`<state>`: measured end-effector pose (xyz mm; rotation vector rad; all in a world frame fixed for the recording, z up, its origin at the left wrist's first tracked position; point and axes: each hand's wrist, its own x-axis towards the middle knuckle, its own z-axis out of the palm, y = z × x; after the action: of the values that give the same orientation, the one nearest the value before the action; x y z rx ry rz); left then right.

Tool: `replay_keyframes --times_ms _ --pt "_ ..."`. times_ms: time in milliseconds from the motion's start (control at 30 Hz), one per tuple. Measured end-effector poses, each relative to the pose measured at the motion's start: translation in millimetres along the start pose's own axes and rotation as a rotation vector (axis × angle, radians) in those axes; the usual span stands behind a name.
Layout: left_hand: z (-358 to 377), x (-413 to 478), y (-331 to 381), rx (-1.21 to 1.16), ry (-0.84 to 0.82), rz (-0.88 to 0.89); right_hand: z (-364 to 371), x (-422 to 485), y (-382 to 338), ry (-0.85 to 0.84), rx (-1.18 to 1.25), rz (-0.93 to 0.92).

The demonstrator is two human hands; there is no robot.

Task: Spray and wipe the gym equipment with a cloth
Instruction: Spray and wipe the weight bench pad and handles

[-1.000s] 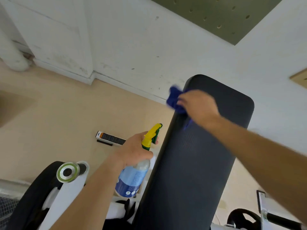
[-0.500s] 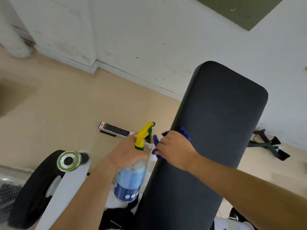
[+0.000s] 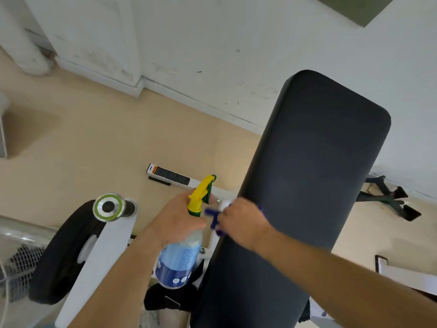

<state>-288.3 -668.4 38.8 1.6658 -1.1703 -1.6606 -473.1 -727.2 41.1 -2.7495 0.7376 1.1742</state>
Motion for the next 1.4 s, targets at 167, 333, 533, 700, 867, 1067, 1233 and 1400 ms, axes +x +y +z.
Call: replay_keyframes --times_ms 167,333,533,700,867,1067,1233,1400 --pt "5 -5 -6 0.036 -0.038 0.031 -19 -2 38 0.110 -0.148 0.000" --pt "22 -11 -15 0.083 -0.092 0.000 -91 -23 141 0.507 0.035 0.495" --pt "33 -19 -31 0.068 -0.186 -0.059 -128 -32 154 0.686 0.251 0.457" --pt "29 -31 -44 0.058 -0.169 -0.021 -66 6 74 0.279 -0.066 0.244" --pt "9 -38 -61 -0.024 -0.105 -0.021 53 -5 -52 0.020 -0.085 -0.176" --pt "1 -38 -73 0.054 -0.079 -0.045 -15 5 16 0.129 -0.280 -0.090" --pt "6 -57 -86 0.047 -0.110 -0.085 -20 11 26 0.174 -0.246 0.192" --pt "13 -73 -110 0.044 -0.096 -0.127 49 11 -87 -0.088 -0.113 -0.110"
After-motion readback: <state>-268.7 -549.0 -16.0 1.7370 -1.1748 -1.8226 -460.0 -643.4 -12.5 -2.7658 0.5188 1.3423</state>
